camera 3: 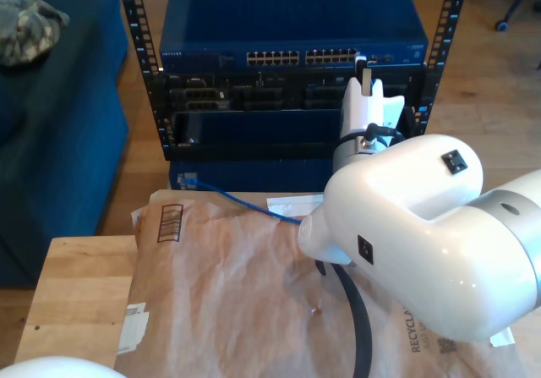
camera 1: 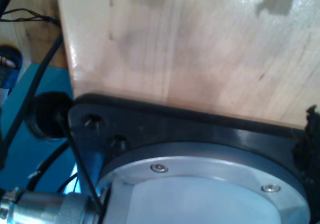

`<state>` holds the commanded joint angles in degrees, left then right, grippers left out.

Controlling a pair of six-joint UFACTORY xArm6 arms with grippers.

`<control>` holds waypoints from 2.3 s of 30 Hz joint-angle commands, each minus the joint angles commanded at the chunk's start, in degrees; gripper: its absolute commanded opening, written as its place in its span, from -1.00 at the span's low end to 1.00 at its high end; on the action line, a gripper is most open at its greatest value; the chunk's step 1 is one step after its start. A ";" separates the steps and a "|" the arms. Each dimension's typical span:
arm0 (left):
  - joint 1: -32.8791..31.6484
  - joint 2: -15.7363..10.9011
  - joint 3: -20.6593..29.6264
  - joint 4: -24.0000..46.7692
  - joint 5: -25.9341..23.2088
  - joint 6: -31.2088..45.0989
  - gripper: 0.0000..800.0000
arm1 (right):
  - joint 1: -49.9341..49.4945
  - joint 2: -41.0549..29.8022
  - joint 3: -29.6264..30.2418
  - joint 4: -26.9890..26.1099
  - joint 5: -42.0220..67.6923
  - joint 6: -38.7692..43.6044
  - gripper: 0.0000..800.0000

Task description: Grab the cable and plug it in

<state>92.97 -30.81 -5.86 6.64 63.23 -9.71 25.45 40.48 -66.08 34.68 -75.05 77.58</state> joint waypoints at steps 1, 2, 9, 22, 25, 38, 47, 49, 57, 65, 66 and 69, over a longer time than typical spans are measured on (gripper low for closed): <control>0.00 0.00 -0.09 0.00 0.00 0.00 1.00 | 0.00 0.09 -0.09 0.00 0.00 0.09 -1.00; 0.00 0.00 -0.09 0.00 0.00 0.00 1.00 | 0.00 0.09 -0.18 0.00 0.00 0.00 -1.00; 0.00 0.00 -0.09 0.00 0.00 0.00 1.00 | 0.00 0.09 -0.18 0.00 0.00 0.00 -1.00; 0.00 0.00 -0.09 0.00 0.00 0.00 1.00 | 0.09 0.35 -0.35 -0.09 -0.09 0.09 -1.00; 0.00 0.00 -0.09 0.00 0.00 0.00 1.00 | 0.09 0.35 -0.35 -0.09 0.00 0.09 -1.00; 0.00 0.00 -0.09 0.00 0.00 0.00 1.00 | 0.53 0.44 -0.35 -0.09 0.00 0.09 -1.00; 0.00 0.00 -0.09 0.00 0.00 0.00 1.00 | 0.53 0.79 -0.79 -0.18 0.00 0.09 -1.00; 0.00 0.00 -0.09 0.00 0.00 0.00 1.00 | 0.53 0.97 -1.14 -0.09 0.09 0.09 -1.00; 0.00 0.00 -0.09 0.00 0.00 0.00 1.00 | 0.53 1.58 -1.85 -0.09 0.09 0.18 -1.00; 0.00 0.00 -0.09 0.00 0.00 0.00 1.00 | 0.44 1.85 -2.29 -0.18 0.09 0.26 -1.00; 0.00 0.00 -0.09 0.00 0.00 0.00 1.00 | 0.44 1.93 -2.37 -0.18 0.09 0.26 -1.00; 0.00 0.00 -0.09 0.00 0.00 0.00 1.00 | 0.44 2.11 -2.81 -0.18 0.09 0.26 -1.00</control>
<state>92.97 -30.81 -5.95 6.64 63.23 -9.71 25.89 42.59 -68.89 34.51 -74.97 77.85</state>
